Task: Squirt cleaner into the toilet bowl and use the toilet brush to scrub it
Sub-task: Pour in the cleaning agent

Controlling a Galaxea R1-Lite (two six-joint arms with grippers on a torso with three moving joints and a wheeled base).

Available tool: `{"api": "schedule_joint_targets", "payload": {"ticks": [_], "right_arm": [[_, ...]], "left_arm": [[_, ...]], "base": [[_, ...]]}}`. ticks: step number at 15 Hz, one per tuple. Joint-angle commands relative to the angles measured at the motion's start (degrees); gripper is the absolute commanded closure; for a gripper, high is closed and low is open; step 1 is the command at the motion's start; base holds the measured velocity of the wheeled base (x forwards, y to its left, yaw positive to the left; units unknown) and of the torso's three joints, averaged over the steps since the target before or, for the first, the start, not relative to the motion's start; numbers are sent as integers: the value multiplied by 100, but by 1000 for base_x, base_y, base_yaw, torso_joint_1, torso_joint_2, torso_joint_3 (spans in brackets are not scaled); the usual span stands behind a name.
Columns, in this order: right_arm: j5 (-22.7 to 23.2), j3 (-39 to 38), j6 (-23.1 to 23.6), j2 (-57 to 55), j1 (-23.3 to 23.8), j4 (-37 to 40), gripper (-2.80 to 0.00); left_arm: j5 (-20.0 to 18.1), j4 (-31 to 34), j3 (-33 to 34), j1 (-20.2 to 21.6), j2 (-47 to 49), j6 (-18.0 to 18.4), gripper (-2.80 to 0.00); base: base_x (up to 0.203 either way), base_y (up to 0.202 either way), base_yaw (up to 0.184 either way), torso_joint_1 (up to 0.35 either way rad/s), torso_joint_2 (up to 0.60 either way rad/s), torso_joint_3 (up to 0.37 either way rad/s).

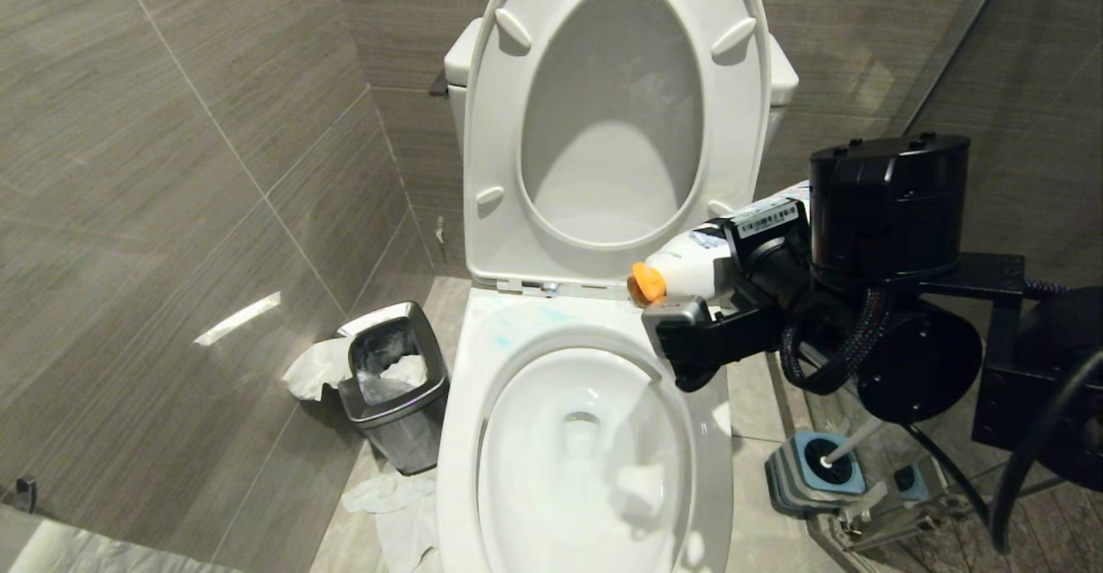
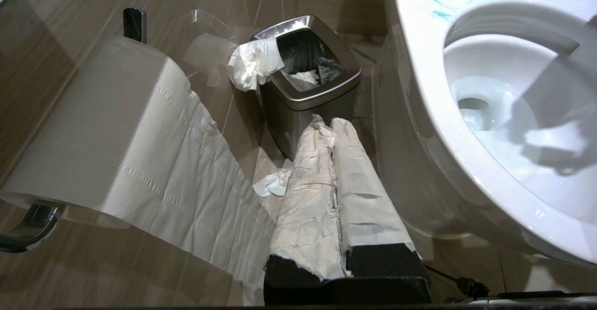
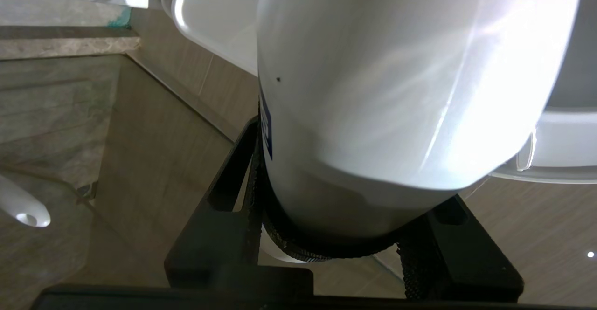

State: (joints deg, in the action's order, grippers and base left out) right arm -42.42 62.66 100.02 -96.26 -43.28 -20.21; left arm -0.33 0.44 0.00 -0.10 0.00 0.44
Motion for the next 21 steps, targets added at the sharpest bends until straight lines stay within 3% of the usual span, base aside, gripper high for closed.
{"api": "schedule_joint_targets", "payload": {"ticks": [1, 3, 10, 21], "right_arm": [[-21, 34, 87, -7, -14, -18, 0], [-21, 27, 170, -7, -42, -12, 0], [-21, 219, 1155, 2, -91, -35, 0], [-21, 404, 1867, -83, -300, -42, 0]], "left_arm": [[-2, 0, 9, 1, 9, 0, 0], [-2, 0, 14, 1, 9, 0, 0], [-2, 0, 18, 1, 9, 0, 0], [-2, 0, 18, 1, 9, -9, 0]], "base": [[0, 0, 0, 0, 0, 0], [0, 0, 0, 0, 0, 0], [0, 0, 0, 0, 0, 0], [0, 0, 0, 0, 0, 0]]}}
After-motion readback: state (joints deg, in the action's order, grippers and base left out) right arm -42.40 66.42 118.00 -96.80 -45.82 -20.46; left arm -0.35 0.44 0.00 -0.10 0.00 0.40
